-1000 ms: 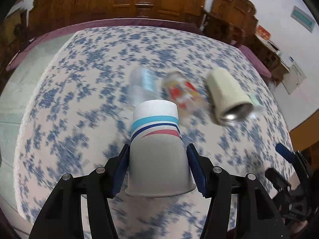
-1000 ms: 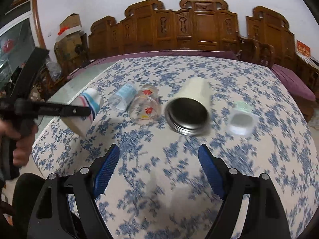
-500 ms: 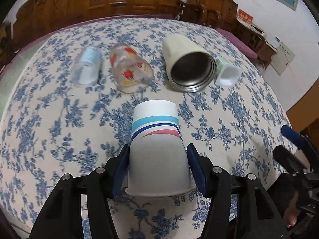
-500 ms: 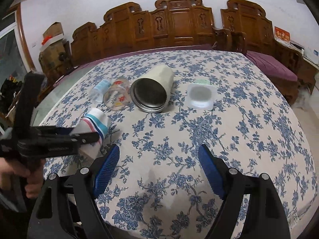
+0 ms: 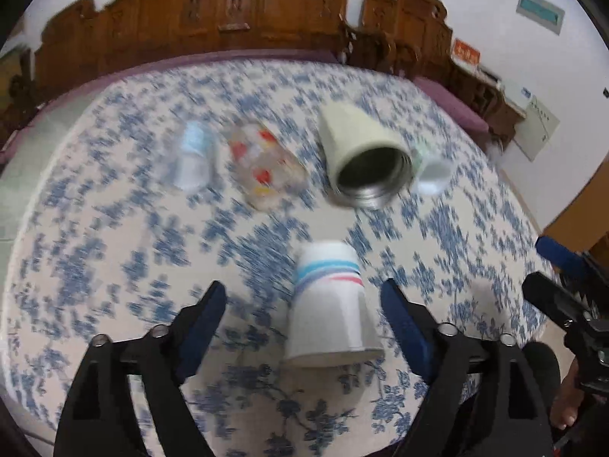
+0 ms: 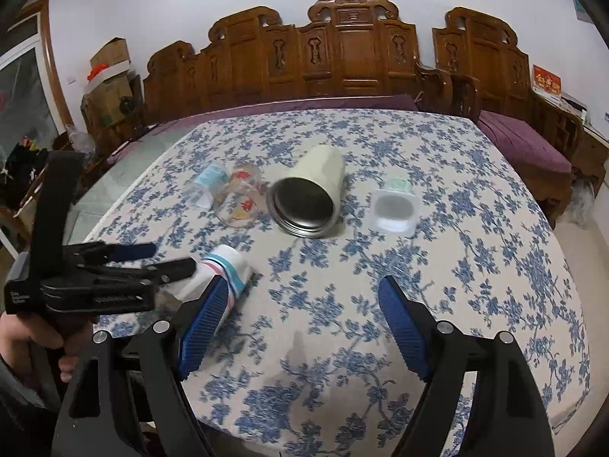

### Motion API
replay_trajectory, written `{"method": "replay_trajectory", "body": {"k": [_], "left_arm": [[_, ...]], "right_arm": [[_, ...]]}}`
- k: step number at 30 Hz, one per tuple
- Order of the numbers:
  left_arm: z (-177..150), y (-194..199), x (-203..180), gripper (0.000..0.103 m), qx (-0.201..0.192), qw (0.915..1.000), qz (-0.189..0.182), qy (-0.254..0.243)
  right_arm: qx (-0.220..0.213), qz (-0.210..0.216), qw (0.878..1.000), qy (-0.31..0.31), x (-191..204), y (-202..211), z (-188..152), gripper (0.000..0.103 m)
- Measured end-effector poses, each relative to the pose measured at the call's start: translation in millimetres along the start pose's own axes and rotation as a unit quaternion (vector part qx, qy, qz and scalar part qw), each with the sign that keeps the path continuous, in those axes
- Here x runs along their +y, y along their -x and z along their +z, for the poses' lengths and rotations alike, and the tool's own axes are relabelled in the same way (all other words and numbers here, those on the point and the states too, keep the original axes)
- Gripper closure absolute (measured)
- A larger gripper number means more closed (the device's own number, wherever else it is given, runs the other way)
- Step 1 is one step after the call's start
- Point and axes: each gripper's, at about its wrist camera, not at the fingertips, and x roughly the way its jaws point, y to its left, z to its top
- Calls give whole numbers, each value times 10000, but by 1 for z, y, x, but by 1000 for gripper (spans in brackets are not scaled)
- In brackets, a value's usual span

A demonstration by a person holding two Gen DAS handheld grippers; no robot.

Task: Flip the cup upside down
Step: 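Rotate the right tool to turn the paper cup rim-down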

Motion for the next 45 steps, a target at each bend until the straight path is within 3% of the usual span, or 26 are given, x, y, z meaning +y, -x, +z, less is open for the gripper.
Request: {"method": "replay_trajectory", "body": {"k": [3,12,17,21,25,28,36,41,45], "left_arm": [[5,20,18,8,-320,9993,144,115],[5,60,66,8,-795,9938,759,171],[-3,70,87,8,-946,9903,983,265],[-9,70,107,8,-965,9891,1009,476],[-13,67,122,8,-933,9888,983,627],[-15,64,128,8,-914,9890,903,736],[-17,59,130,8,-867,9899,858,724],[-18,57,126,8,-816,9909,819,683],[-18,56,123,8,-797,9916,794,638]], "right_arm": [[9,58,9999,96,13,-1,6,20],[258,309,9986,349,54,-22,17,20],[816,486,9950,305,73,-56,24,20],[1375,546,9890,41,79,-88,27,20],[2132,614,9746,-308,80,-126,25,25],[2472,568,9661,-486,79,-145,26,26],[3114,569,9441,-922,67,-182,24,26],[3347,692,9344,-1006,62,-191,24,33],[3354,729,9343,-963,58,-192,26,41]]}}
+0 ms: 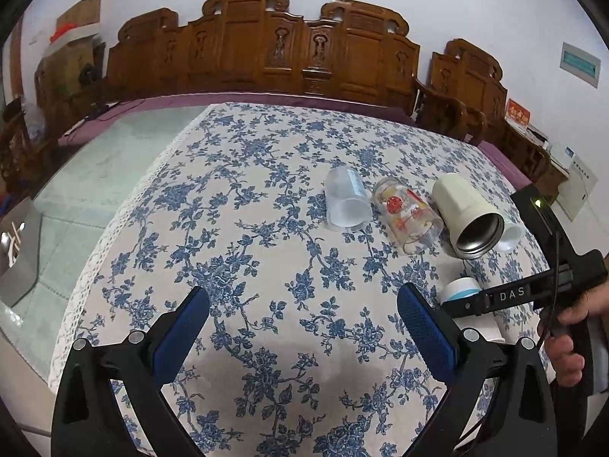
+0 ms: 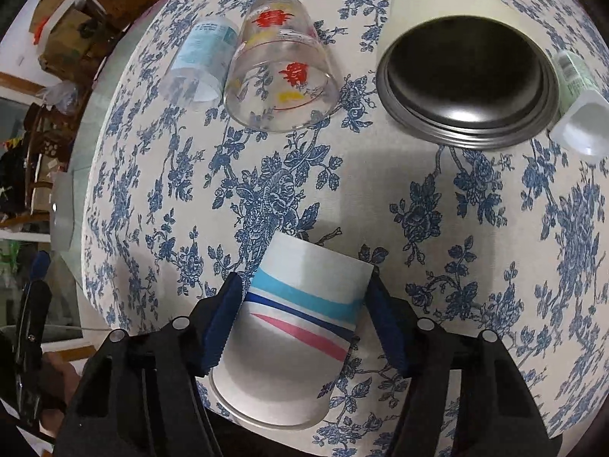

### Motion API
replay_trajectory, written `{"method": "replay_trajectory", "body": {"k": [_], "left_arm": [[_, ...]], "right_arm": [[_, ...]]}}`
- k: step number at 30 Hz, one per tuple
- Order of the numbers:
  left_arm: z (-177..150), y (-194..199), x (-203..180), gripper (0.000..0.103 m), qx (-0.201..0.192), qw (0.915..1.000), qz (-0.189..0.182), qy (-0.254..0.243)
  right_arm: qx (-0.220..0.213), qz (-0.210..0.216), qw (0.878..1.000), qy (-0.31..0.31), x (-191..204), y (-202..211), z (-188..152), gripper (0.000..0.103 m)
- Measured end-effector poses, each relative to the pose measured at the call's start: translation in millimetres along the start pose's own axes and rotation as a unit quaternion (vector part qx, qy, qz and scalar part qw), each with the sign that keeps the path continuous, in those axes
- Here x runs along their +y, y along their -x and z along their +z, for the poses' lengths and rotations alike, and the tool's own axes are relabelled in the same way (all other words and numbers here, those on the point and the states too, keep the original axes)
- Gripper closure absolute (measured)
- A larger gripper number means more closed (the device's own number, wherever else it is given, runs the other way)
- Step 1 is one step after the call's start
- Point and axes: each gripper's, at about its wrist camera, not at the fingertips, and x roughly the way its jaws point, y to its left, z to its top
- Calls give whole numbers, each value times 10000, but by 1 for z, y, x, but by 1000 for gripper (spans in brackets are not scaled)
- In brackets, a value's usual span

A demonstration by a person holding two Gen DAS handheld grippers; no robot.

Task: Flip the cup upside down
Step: 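Rotate the right tool to turn the paper cup rim-down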

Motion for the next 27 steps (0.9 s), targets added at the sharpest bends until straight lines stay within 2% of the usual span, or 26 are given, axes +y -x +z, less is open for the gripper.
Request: {"method": "replay_trajectory", "body": {"k": [5,8,15,18,22,27], "left_arm": [[-2,-2,-3,8,34,10000,-13,-36],[-2,-4,-4,8,56,10000,-15,-64],[-4,-7,-7,8,100,9999,-13,-119],[-5,-8,-8,8,120,9998,-7,-145],[-5,-10,-11,8,141,9997,-4,-180],[-6,-11,-12,8,151,9996,-10,-224]], "right_arm": [[-309,77,9994,145,-1,9,-2,42],[-801,147,9961,339,-1,20,-4,43],[-1953,-219,9775,766,-1,35,-4,43],[-2404,-425,9649,973,3,38,-5,43],[-3099,-948,9369,1313,13,44,-12,43],[-3528,-1615,9061,1685,22,38,-24,43]]}}
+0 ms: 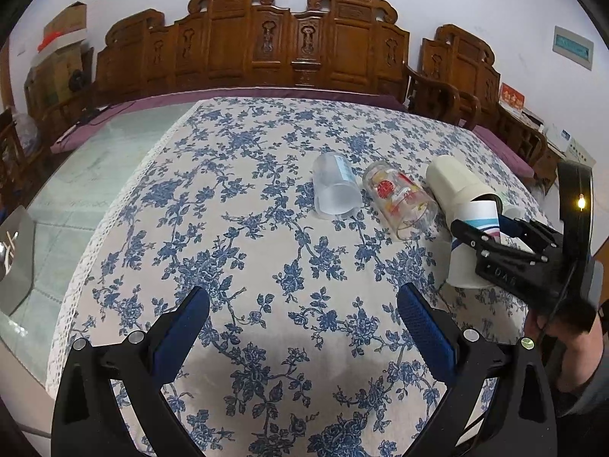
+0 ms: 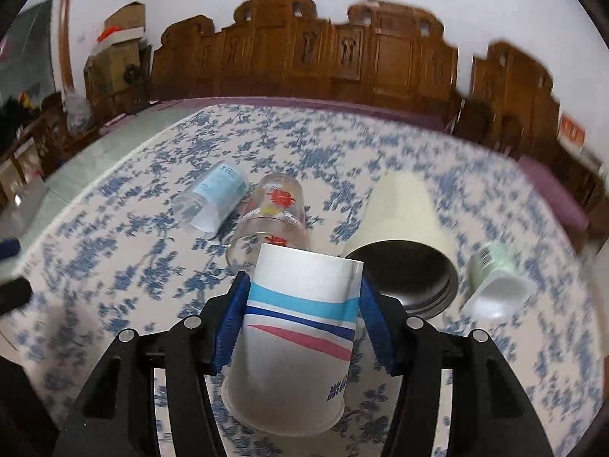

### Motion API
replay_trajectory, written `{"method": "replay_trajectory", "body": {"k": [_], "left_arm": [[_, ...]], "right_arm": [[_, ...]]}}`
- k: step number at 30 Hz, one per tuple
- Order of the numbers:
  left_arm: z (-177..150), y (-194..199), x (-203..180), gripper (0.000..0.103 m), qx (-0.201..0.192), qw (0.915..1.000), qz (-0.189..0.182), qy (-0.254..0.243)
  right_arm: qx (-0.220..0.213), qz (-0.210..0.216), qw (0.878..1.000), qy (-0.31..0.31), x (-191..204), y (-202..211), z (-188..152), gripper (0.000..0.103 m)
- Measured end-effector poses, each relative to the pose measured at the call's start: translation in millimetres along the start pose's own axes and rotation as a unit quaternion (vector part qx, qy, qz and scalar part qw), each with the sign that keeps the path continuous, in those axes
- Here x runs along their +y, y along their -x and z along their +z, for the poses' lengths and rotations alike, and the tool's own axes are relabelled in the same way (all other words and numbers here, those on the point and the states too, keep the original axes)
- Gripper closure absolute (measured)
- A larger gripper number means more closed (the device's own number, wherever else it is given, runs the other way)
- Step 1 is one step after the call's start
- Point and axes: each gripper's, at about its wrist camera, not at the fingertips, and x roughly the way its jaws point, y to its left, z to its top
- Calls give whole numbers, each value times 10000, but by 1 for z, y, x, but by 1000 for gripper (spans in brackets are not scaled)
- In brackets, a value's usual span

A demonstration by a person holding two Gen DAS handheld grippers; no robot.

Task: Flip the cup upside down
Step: 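Rotate the right tool to turn the paper cup rim-down, then lower the paper cup onto the tablecloth and open the right gripper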

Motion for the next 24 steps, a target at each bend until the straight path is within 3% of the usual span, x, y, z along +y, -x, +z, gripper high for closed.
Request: {"method": "replay_trajectory", "body": {"k": [12,24], "left_arm": [[0,1,-3,8,-16,10000,-11,-29],[-1,2,-9,8,-37,9999,-29,-101]], "right_arm": [[-339,-306,9985,315,18,26,-33,43],[29,189,9997,-137,12,44,-54,43]]}}
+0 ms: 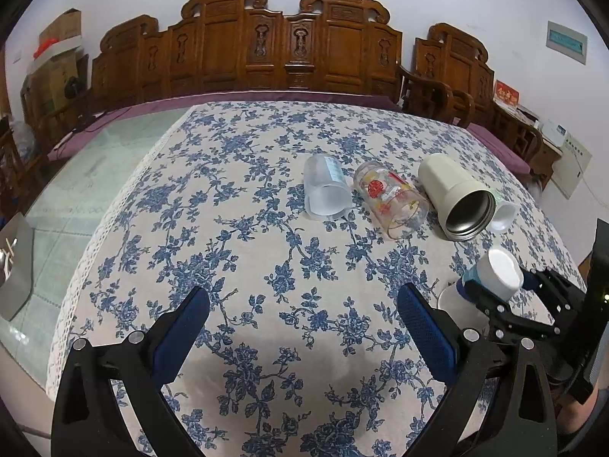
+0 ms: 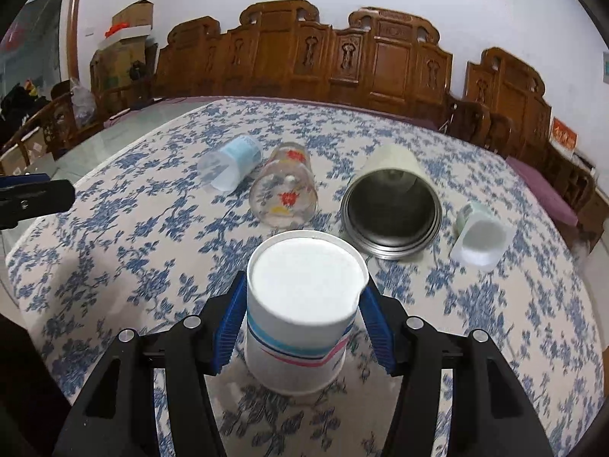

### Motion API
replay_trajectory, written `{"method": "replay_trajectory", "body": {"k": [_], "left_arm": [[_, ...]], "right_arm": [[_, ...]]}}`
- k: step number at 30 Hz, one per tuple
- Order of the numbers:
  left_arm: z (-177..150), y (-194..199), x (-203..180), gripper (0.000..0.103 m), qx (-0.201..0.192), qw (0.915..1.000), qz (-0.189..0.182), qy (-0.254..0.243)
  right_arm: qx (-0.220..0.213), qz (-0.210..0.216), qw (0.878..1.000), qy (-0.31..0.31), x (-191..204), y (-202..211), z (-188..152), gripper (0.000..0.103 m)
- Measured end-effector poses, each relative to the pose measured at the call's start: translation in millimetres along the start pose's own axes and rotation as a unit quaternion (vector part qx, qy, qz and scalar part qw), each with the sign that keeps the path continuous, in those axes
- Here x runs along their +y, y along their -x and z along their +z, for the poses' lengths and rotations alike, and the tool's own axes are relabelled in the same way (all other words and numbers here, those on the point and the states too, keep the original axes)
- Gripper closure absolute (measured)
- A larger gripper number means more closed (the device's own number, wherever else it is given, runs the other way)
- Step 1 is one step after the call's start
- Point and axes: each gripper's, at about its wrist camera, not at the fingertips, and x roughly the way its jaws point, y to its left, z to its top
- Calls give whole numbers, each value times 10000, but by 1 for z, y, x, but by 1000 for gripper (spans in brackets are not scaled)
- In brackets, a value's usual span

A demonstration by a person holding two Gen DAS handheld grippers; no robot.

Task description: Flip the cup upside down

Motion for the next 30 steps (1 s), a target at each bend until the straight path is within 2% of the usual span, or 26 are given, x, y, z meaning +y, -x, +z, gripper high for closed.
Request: {"method": "replay_trajectory", "body": {"k": [6,13,19,28,30], "left_arm": [[-1,2,-2,8,-14,10000,1,-3],[-1,17,-18,8,-171,9997,85,-179],[-4,30,-35,8,-271,9991,125,-285],[-19,45,-59,8,-174,9991,220,-328],[-22,52,-66,8,-167,9990,236,-329]], "right_arm": [[74,186,9996,-204,-4,5,-1,40],[-74,361,9984,-423,-14,28,0,36],[-229,414,9969,-625,-27,51,1,25],[-333,405,9948,-874,-47,85,-11,10],[-363,409,9942,-927,-50,93,-14,4]]}}
